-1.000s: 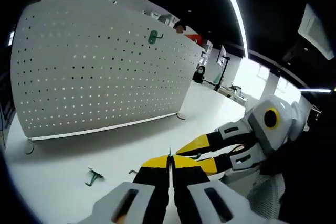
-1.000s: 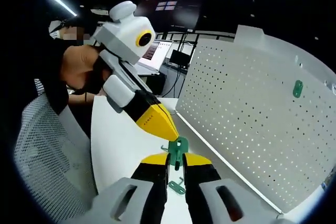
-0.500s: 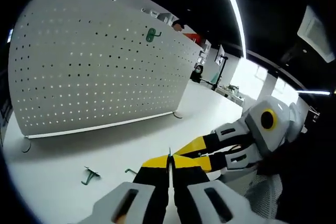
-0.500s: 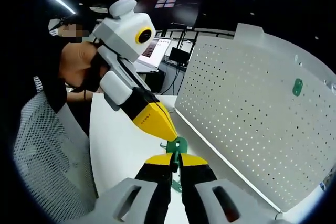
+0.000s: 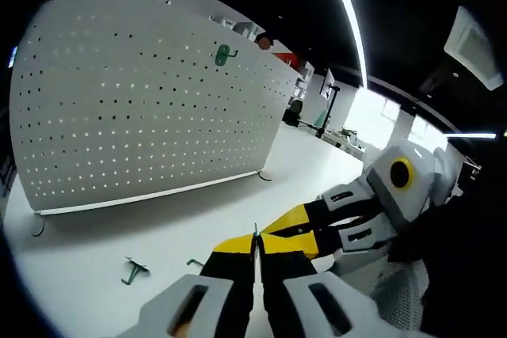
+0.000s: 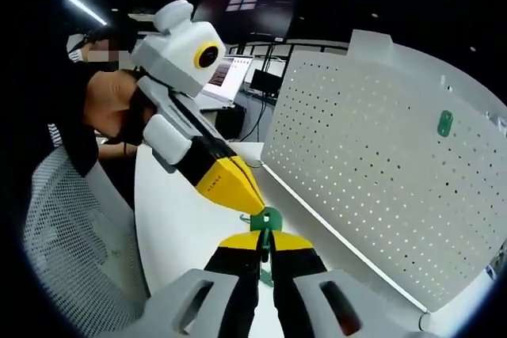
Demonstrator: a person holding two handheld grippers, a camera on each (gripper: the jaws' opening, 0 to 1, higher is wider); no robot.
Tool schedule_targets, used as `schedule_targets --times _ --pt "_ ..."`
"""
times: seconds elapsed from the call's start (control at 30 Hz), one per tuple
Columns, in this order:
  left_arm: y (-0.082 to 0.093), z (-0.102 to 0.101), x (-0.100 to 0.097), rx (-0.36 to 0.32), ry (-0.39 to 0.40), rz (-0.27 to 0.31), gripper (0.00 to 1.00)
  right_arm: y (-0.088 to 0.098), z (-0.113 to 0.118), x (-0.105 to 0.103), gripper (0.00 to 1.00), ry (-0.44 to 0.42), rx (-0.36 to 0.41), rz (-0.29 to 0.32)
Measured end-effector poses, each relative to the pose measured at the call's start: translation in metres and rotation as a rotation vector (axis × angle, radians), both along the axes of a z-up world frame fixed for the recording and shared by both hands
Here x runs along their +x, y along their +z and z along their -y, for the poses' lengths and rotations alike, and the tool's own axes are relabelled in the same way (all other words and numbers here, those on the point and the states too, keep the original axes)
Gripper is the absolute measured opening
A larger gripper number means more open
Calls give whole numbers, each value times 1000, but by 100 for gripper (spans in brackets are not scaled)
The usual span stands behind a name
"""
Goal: Insert the hook assembly into the mounting plate slot until the hook locks in place.
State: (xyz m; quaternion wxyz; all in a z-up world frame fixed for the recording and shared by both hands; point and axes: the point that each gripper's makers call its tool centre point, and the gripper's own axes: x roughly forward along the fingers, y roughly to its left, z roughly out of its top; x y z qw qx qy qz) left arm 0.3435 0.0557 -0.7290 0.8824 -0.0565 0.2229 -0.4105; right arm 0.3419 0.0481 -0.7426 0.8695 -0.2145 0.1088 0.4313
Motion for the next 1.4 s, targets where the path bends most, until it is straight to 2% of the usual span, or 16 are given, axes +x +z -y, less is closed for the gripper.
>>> schedule_targets --times 0.13,0.2,0.53,0.7,1.0,1.27,1.4 --pt "3 1 0 -12 6 16 3 1 1 1 1 -10 7 -3" --pt "5 0 1 -23 12 26 8 2 2 2 1 -14 9 -6" --pt "13 -3 -3 -65 29 81 20 7 9 6 1 -46 26 -2" --pt "17 -3 -5 -57 42 131 26 13 15 11 1 -73 45 -1" --pt "31 -8 -6 -24 93 270 46 23 26 20 1 -122 75 4" --pt "33 -3 -12 18 81 330 61 35 37 30 1 -167 95 26" --pt "33 0 -17 11 71 345 69 43 42 36 1 -191 111 37"
